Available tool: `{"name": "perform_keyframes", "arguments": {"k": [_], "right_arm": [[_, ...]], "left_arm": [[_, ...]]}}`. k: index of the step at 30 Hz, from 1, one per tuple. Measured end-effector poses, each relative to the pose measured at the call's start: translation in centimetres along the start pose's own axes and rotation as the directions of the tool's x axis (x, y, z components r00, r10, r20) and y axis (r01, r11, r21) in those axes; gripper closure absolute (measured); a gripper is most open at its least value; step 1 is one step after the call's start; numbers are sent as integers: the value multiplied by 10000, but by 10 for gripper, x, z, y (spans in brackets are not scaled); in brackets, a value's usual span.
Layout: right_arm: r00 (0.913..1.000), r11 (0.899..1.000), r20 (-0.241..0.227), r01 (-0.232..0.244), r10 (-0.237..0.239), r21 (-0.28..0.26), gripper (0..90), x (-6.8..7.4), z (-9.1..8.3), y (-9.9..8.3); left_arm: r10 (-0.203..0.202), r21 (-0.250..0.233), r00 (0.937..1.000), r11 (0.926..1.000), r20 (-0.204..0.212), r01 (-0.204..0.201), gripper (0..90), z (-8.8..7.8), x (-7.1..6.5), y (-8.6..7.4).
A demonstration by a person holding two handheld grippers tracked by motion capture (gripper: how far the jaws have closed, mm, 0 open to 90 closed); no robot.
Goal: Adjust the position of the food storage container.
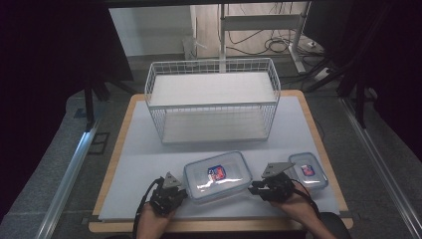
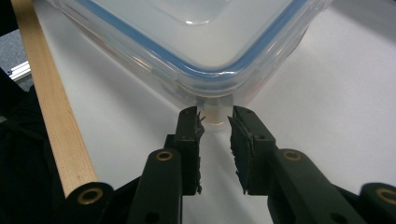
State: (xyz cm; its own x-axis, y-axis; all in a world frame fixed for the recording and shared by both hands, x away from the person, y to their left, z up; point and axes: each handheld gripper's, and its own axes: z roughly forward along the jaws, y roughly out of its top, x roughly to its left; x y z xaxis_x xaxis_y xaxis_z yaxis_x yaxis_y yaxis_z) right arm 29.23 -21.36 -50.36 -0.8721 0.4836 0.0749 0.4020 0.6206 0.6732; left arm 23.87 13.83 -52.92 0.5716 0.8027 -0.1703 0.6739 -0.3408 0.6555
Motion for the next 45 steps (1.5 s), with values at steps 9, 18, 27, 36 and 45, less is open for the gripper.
{"name": "perform_keyframes", "arguments": {"k": [9, 18, 27, 36, 45], "right_arm": [[9927, 9984, 1084, -495, 522, -277, 895, -16, -8, 8], [9889, 9975, 1314, -702, 692, 29, 900, -14, -1, 12], [9898, 9959, 1100, -902, 907, -95, 900, -13, -5, 5], [9832, 9978, 1753, -426, 510, -514, 822, -12, -26, 0], [9785, 9961, 2007, -315, 476, -829, 554, -16, -37, -7]], "left_arm": [[16, -116, 10000, 9999, -77, -17, 900, -3, -2, 1], [293, 163, 9985, 9995, -457, -285, 900, 14, 5, 23], [294, 85, 9994, 9995, -201, -292, 900, 24, 18, 35], [693, -660, 9928, 9949, -973, -759, 697, -12, 17, 21], [714, -1362, 9918, 9870, -1057, -856, 246, -31, 17, -2]]}}
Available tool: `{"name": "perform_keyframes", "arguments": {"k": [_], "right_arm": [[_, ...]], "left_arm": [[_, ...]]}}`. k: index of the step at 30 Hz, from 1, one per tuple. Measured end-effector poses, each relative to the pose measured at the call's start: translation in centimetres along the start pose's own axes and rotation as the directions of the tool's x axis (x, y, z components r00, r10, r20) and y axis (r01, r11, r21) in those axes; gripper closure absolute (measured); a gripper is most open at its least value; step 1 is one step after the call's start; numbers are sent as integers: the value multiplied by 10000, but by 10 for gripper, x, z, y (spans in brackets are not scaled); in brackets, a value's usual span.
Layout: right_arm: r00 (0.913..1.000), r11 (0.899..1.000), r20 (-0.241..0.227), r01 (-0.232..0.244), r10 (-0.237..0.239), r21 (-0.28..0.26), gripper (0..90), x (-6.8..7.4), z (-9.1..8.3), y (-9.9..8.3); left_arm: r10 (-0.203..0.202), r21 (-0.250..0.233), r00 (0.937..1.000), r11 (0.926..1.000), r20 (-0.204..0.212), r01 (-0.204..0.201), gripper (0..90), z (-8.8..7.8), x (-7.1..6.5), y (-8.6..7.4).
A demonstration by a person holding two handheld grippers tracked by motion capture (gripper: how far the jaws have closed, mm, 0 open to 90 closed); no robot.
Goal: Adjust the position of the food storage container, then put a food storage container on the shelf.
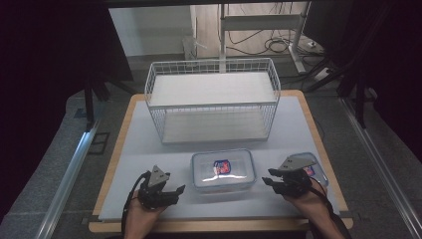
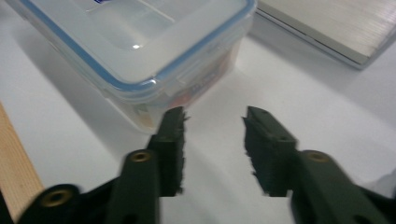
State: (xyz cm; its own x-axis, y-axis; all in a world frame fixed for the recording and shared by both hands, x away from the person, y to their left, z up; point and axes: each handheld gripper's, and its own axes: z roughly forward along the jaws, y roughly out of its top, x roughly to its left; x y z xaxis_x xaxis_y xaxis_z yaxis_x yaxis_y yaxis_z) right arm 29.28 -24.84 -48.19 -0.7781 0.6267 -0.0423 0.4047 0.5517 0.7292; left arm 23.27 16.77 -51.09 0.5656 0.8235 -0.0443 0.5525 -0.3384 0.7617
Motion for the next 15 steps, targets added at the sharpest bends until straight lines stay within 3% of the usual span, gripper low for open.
{"name": "perform_keyframes", "arguments": {"k": [6, 9, 15], "right_arm": [[10000, 10000, 56, -39, 39, 35, 453, -4, 2, -3], [9999, 9999, 84, 108, -108, 20, 420, -3, 2, -3], [9999, 9998, -13, 167, -167, -51, 339, -4, 4, -2]], "left_arm": [[53, 70, 9999, 10000, -132, -53, 102, -2, -1, -6], [3, -47, 10000, 10000, 63, -3, 80, -2, -1, -5], [379, -130, 9993, 9992, -21, -380, 41, 1, 0, -7]]}}
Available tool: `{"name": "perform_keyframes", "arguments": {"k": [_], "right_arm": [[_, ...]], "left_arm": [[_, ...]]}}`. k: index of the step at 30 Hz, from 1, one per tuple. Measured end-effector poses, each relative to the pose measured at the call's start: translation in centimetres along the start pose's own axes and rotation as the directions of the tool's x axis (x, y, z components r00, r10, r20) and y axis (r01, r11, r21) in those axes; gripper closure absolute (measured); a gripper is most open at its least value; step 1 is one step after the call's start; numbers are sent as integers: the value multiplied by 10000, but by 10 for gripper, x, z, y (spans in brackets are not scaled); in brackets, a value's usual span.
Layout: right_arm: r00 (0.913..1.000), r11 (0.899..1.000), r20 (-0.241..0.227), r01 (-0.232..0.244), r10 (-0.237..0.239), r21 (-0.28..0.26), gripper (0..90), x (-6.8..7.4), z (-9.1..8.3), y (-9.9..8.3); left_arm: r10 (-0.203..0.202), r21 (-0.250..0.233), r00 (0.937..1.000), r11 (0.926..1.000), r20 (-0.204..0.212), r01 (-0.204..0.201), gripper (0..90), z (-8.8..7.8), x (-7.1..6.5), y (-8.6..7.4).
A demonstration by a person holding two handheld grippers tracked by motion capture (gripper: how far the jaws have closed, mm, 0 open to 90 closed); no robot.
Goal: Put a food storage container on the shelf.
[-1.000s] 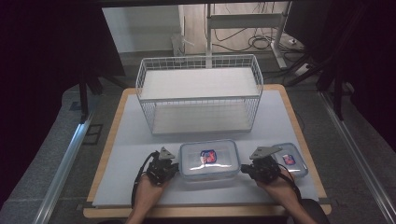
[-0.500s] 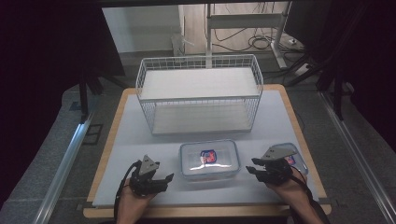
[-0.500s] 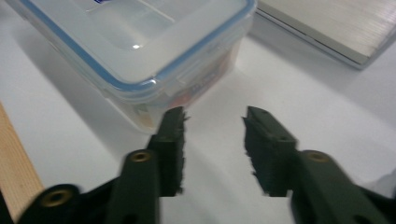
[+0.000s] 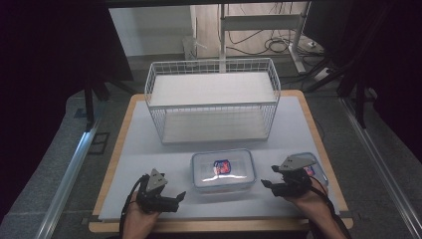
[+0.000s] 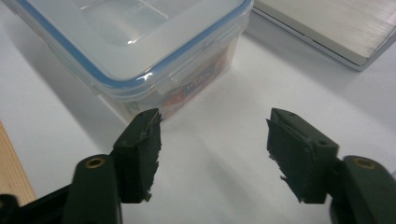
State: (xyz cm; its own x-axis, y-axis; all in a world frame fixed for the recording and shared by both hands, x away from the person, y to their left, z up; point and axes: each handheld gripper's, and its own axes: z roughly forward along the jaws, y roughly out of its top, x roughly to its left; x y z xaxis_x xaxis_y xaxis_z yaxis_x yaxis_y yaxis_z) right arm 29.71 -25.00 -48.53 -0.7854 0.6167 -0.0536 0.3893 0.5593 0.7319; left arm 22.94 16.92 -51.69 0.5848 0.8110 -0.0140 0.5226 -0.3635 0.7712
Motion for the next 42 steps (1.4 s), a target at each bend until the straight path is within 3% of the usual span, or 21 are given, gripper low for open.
{"name": "perform_keyframes", "arguments": {"k": [4, 9, 13, 16, 18, 21, 25, 29, 30, 32, 33, 34, 35, 36, 38, 42], "right_arm": [[9999, 10000, -123, 71, -71, 28, 273, 0, 0, 2], [9990, 10000, -449, -65, 65, 1, 195, -4, -1, 5], [9974, 10000, -720, 51, -53, -33, 154, -5, 0, 10], [9949, 9999, -1005, -112, 117, 63, 142, -5, 3, 15], [9914, 9990, -1230, -423, 440, 171, 118, -6, 5, 19], [9843, 9967, -1575, -763, 796, 270, 71, -9, 8, 24], [9753, 9923, -1836, -1175, 1229, 398, 55, -10, 14, 31], [9608, 9856, -2227, -1523, 1652, 740, 79, -10, 27, 38], [9554, 9825, -2336, -1649, 1808, 861, 84, -11, 31, 39], [9351, 9693, -2632, -2102, 2374, 1275, 101, -14, 42, 42], [9351, 9693, -2632, -2102, 2374, 1275, 101, -14, 42, 42], [9223, 9627, -2827, -2331, 2637, 1375, 108, -16, 45, 42], [8963, 9487, -3162, -2733, 3111, 1587, 119, -19, 51, 42], [8963, 9487, -3162, -2733, 3111, 1587, 119, -19, 51, 42], [8710, 9378, -3508, -3000, 3439, 1745, 139, -21, 55, 42], [8366, 9191, -3832, -3361, 3916, 2056, 157, -23, 60, 41]], "left_arm": [[70, -136, 10000, 9999, 52, -69, 17, 3, 0, 1], [138, 305, 9998, 9994, 114, -141, 23, 4, -1, 10], [-347, 342, 9979, 9989, 538, 329, 28, 3, 3, 20], [-644, 450, 9956, 9971, 682, 614, 11, 6, 6, 26], [-885, 334, 9907, 9958, 1038, 855, 11, 7, 9, 31], [-1292, 284, 9779, 9916, 1646, 1263, 26, 10, 12, 38], [-1370, 420, 9681, 9905, 2098, 1311, 53, 22, 12, 47], [-1738, 951, 9470, 9836, 2702, 1534, 70, 38, 14, 52], [-1809, 1035, 9397, 9821, 2903, 1571, 63, 42, 15, 53], [-2116, 1266, 9170, 9758, 3382, 1784, 70, 48, 15, 55], [-2211, 1371, 9073, 9735, 3577, 1832, 70, 51, 14, 56], [-2279, 1490, 8958, 9716, 3815, 1837, 72, 54, 14, 57], [-2333, 1536, 8935, 9702, 3838, 1874, 59, 56, 13, 57], [-2398, 1561, 8925, 9686, 3821, 1934, 59, 57, 13, 57], [-2525, 1587, 8866, 9657, 3875, 2057, 73, 56, 15, 57], [-2797, 1706, 8748, 9583, 3957, 2292, 125, 53, 18, 55]]}}
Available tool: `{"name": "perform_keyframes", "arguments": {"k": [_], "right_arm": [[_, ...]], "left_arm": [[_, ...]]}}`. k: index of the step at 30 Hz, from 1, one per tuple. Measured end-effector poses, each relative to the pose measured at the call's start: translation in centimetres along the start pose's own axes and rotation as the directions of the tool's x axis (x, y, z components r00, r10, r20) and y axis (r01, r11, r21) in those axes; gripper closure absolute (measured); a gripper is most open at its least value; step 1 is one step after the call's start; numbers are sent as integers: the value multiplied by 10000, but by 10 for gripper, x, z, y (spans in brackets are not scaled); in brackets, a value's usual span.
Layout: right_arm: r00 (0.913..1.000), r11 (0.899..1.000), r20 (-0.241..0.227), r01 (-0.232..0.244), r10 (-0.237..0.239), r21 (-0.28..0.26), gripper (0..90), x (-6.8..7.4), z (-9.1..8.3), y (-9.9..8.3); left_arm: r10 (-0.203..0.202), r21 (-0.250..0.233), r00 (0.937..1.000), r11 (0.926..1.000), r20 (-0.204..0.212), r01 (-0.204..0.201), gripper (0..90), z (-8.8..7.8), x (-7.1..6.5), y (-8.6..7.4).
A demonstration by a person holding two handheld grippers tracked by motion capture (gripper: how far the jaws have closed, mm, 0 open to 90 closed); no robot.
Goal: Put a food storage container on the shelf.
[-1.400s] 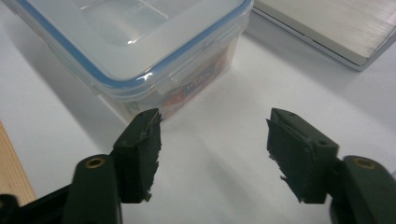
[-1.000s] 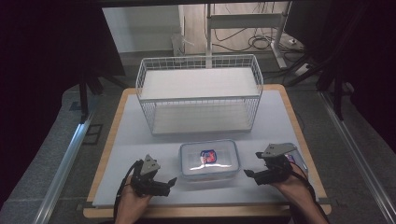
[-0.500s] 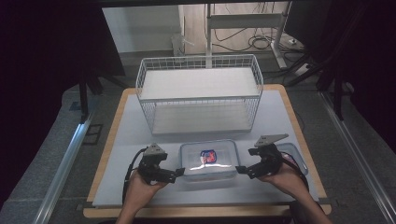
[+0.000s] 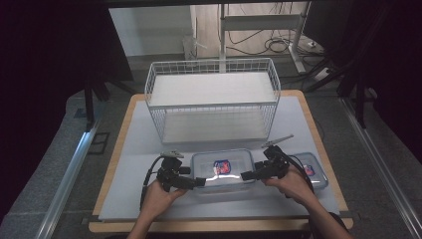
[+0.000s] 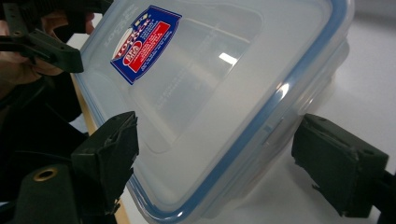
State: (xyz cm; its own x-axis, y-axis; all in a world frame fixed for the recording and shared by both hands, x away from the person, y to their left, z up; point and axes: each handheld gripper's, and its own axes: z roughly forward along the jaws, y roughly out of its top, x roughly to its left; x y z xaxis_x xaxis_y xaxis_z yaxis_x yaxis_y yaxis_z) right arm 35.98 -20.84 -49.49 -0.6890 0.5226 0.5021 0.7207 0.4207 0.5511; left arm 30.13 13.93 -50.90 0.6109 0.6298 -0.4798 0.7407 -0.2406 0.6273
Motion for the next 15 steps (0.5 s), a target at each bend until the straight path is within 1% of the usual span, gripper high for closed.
{"name": "perform_keyframes", "arguments": {"k": [1, 3, 5, 7, 11, 12, 15], "right_arm": [[10000, 10000, -26, -53, 53, -8, 166, 0, 0, 0], [10000, 9999, -30, -90, 90, -52, 203, 0, -3, -1], [10000, 9999, 16, 89, -89, -69, 218, 2, -6, -3], [9999, 9999, 52, 159, -158, -68, 229, 4, -8, -5], [9996, 9995, 87, 282, -280, -171, 264, 9, -12, -11], [9995, 9992, 71, 323, -321, -225, 275, 9, -14, -13], [9998, 9991, -113, 174, -179, -378, 322, 8, -18, -18]], "left_arm": [[-99, -83, 10000, 9999, -5, 99, 144, -2, 0, 0], [-244, -247, 9997, 9994, 30, 245, 211, -6, 0, -2], [-339, -383, 9993, 9987, 125, 343, 284, -9, 1, -4], [-334, -546, 9994, 9979, 121, 340, 310, -11, -1, -7], [-233, -702, 9997, 9972, 79, 238, 351, -13, -5, -12], [-260, -744, 9996, 9969, 98, 267, 359, -14, -6, -14], [-331, -842, 9993, 9958, 195, 347, 394, -15, -5, -15]]}}
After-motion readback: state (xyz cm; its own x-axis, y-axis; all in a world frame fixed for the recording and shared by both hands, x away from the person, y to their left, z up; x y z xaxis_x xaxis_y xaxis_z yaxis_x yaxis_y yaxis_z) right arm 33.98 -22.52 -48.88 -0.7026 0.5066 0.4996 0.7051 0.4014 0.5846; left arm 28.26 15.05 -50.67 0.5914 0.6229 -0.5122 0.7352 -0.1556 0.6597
